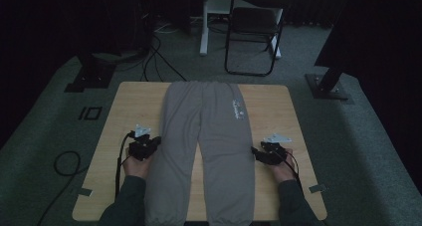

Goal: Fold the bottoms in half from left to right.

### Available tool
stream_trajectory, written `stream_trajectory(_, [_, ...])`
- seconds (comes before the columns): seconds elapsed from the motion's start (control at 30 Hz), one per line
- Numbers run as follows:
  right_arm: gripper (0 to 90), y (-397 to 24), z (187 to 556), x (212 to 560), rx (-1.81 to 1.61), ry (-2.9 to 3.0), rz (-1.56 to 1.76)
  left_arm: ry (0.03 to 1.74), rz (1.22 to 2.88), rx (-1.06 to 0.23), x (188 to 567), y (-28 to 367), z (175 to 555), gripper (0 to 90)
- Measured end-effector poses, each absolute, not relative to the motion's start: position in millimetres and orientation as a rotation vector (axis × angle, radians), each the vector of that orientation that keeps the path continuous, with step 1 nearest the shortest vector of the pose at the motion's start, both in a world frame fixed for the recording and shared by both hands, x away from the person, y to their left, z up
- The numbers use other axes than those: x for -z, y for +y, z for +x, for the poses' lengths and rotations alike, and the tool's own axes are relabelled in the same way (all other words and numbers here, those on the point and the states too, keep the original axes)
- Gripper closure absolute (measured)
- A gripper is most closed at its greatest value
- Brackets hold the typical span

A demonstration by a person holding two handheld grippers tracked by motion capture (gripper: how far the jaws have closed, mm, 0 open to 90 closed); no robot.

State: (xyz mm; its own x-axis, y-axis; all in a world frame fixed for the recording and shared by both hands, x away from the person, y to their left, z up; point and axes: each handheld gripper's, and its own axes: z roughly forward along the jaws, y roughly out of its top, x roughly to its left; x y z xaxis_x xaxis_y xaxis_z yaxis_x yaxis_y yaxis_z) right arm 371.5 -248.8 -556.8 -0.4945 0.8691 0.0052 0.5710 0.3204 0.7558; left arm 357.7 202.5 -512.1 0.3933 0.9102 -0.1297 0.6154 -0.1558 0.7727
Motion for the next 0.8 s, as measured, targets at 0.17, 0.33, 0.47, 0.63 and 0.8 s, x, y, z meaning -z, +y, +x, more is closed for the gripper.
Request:
stream_trajectory(0.17, [48.9,-249,372,557,-1.006,2.189,1.274,1.194,1.893,-0.435,495,164,366,88.3])
stream_trajectory(0.33, [48.9,-249,372,556,-1.002,2.195,1.274,1.089,1.914,-0.362,478,116,379,88.3])
stream_trajectory(0.47, [48.9,-247,373,556,-0.995,2.196,1.285,0.963,1.969,-0.310,460,63,384,88.3])
stream_trajectory(0.63, [48.9,-247,373,555,-0.994,2.203,1.286,0.824,1.942,-0.227,440,-1,384,88.4])
stream_trajectory(0.8, [47.3,-249,372,555,-0.995,2.226,1.268,0.773,2.018,-0.177,454,-44,388,85.4])
